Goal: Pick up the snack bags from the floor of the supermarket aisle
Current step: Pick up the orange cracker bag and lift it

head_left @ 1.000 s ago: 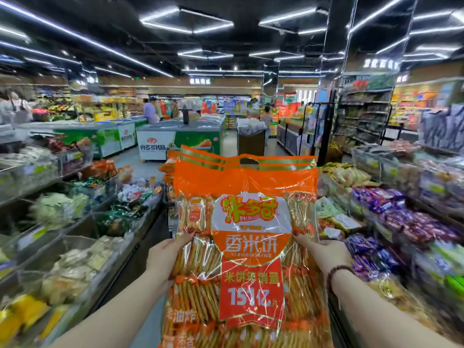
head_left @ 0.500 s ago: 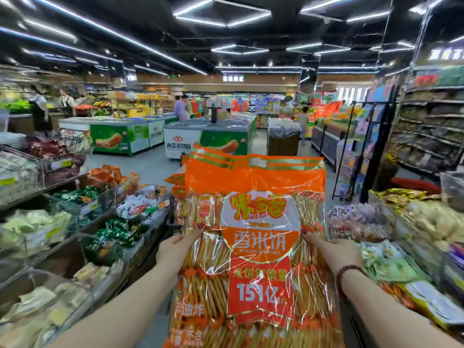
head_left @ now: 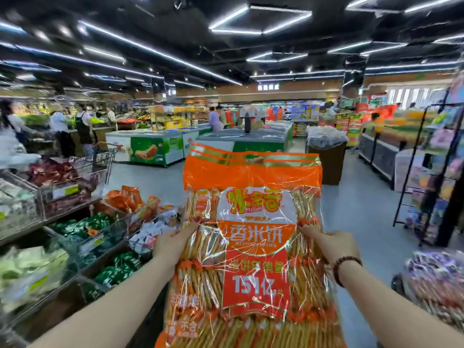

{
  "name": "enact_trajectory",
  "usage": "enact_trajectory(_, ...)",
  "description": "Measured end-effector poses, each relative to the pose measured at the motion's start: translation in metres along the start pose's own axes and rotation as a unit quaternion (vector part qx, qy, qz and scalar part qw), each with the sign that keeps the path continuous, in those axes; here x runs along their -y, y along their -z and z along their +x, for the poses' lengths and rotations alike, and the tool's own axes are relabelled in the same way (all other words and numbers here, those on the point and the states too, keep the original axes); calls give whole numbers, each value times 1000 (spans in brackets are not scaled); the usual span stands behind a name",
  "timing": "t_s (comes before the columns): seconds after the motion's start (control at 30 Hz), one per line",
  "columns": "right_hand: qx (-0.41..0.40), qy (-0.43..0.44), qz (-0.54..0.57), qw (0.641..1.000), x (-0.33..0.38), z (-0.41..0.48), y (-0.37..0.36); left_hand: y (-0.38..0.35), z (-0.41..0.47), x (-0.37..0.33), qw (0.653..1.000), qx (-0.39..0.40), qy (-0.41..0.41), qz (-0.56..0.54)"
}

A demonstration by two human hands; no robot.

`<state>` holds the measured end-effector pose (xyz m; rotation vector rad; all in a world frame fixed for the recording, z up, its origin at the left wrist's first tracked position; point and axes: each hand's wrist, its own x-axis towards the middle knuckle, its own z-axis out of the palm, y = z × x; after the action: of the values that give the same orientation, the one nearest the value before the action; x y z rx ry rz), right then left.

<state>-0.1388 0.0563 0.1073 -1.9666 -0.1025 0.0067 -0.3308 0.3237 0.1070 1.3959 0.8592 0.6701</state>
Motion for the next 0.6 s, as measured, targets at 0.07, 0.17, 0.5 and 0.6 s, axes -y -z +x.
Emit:
enact_trajectory(0.07,1,10,3,1000,14,28,-30,-3,36,-11,1000,7,-12,-1)
enact_trajectory(0.17,-9,1,8,1000,35,70,-72,-7,95,-26,1000,5,-11,8)
enact_trajectory(0.5,-17,1,24,1000,81,206,-166,-48,277,-65,996,15,-42,72)
enact_trajectory(0.6,0,9,29,1000,94,256,-189,-65,323,-84,991,-4,-65,114)
